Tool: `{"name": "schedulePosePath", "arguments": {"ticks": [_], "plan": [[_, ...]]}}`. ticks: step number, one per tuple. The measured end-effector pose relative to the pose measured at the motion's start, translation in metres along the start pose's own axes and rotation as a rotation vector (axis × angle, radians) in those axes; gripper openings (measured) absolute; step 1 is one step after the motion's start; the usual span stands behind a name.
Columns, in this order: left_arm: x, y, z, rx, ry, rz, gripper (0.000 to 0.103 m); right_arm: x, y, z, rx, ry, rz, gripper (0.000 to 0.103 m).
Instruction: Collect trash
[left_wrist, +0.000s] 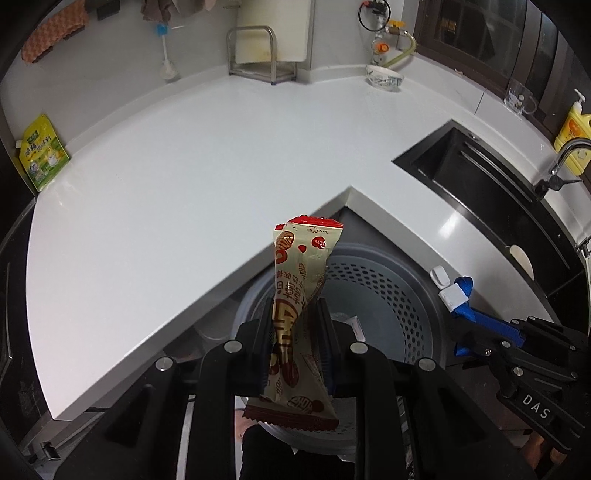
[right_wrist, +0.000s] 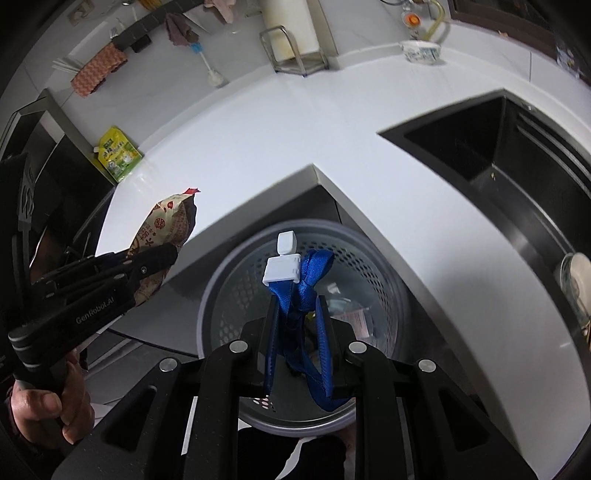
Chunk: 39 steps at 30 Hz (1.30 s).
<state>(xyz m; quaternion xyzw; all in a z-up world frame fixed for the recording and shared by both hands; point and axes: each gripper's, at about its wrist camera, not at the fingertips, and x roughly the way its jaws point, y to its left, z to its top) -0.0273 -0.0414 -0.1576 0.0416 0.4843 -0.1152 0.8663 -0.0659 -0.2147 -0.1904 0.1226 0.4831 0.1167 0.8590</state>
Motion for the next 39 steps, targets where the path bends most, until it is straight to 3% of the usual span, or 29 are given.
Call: {"name": "schedulePosePath", "arguments": {"ticks": [6, 13, 15, 17, 18, 19, 25, 39], "plan": [[0.019, -0.004, -0.008, -0.002, 0.04, -0.014, 0.023, 0.017, -0.01, -0.003, 0.035, 0.027, 0.006, 0.019], [0.028, -0.004, -0.01, -0.016, 0.059, -0.015, 0.03, 0.033, -0.01, -0.003, 0.025, 0.048, 0.025, 0.02], [0.028, -0.004, -0.01, -0.02, 0.061, -0.012, 0.035, 0.036, -0.012, -0.003, 0.03, 0.06, 0.026, 0.029], [0.026, -0.003, -0.011, -0.025, 0.056, -0.002, 0.058, 0.036, -0.014, -0.003, 0.044, 0.059, 0.018, 0.042], [0.025, -0.002, -0.011, -0.03, 0.05, 0.004, 0.064, 0.035, -0.015, -0.003, 0.055, 0.055, 0.017, 0.053], [0.022, -0.001, -0.012, -0.036, 0.041, 0.008, 0.067, 0.034, -0.017, -0.004, 0.06, 0.052, 0.017, 0.056], [0.017, 0.003, -0.011, -0.047, 0.04, 0.03, 0.068, 0.027, -0.016, -0.003, 0.059, 0.047, 0.005, 0.056], [-0.017, 0.004, 0.001, -0.067, -0.016, 0.053, 0.082, 0.002, -0.008, -0.005, 0.047, 0.052, -0.023, 0.059]]}}
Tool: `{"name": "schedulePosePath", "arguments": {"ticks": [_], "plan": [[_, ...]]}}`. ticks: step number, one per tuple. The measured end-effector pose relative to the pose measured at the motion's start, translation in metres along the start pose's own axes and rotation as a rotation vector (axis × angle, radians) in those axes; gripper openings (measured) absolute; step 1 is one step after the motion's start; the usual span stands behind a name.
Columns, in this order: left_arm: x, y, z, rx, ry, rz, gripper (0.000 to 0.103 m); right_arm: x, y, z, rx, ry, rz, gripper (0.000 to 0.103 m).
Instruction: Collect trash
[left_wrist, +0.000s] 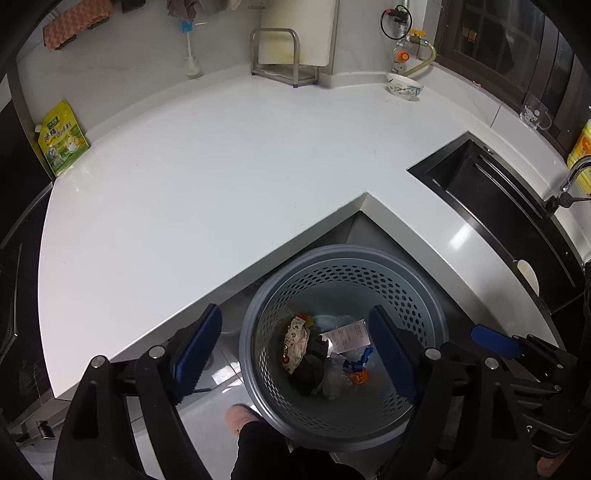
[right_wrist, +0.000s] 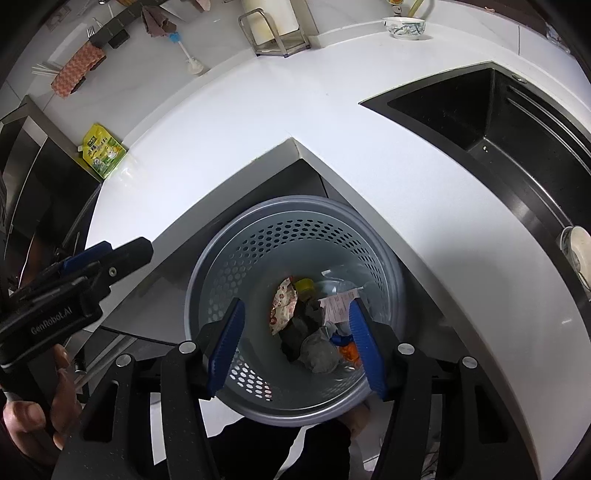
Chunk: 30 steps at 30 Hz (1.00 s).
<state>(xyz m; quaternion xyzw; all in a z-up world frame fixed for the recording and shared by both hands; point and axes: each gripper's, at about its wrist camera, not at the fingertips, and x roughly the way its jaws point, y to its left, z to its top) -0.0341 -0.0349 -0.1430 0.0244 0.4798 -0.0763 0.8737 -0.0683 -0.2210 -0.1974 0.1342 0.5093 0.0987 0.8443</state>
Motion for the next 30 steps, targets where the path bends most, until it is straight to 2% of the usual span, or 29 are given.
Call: {"name": "schedulePosePath", "arguments": {"ticks": [2, 11, 30], "plan": [[-0.006, 0.0, 0.002, -0.002, -0.013, 0.005, 0.087, -0.004, 0.001, 0.0, -0.002, -0.006, -0.004, 0.059], [-0.024, 0.0, 0.008, -0.004, -0.048, 0.006, 0.093, -0.019, 0.006, -0.001, 0.003, -0.013, 0.003, 0.063], [-0.037, 0.001, 0.015, -0.007, -0.065, 0.049, 0.096, -0.033, 0.01, 0.005, -0.012, -0.037, 0.009, 0.064]]}}
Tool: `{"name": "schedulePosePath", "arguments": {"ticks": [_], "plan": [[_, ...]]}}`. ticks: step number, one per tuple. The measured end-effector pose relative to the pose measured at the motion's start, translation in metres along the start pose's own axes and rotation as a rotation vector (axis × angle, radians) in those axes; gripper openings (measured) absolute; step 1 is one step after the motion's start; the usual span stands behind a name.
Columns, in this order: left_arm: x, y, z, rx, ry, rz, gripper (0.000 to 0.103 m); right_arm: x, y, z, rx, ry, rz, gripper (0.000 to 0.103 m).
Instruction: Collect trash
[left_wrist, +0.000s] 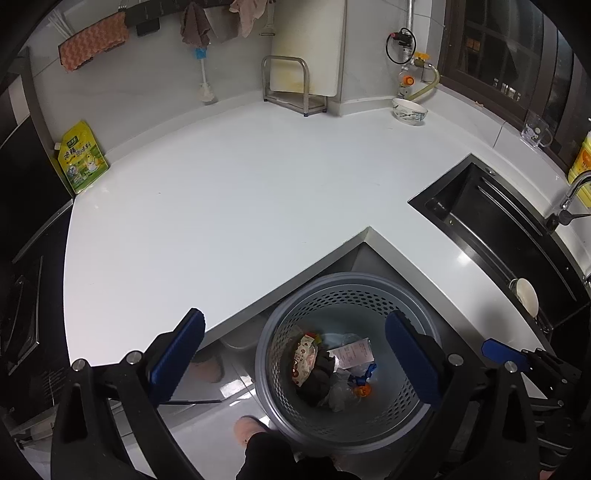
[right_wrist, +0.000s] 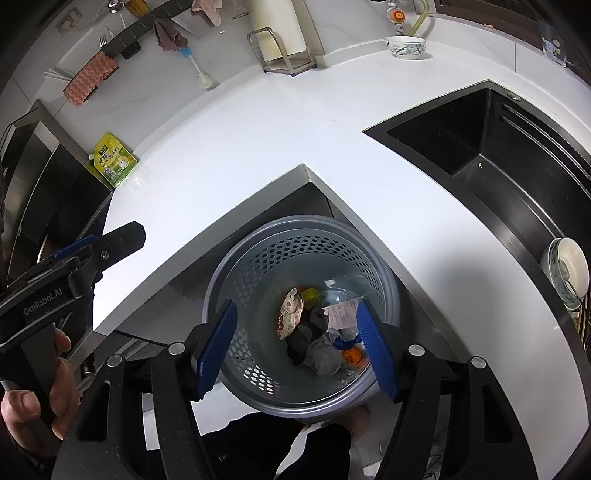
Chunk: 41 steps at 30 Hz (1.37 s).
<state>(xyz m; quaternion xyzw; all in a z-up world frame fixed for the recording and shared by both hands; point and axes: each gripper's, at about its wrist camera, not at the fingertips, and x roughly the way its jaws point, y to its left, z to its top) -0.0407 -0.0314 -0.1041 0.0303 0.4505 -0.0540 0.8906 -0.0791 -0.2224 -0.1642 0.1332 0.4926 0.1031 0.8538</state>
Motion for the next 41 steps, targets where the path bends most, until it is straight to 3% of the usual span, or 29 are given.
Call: {"name": "schedulePosePath", "arguments": {"ticks": [41], "plan": [[-0.002, 0.003, 0.0, -0.017, 0.01, 0.032, 0.097, -0.002, 0.011, -0.001, -0.04, -0.01, -0.007, 0.064]]}}
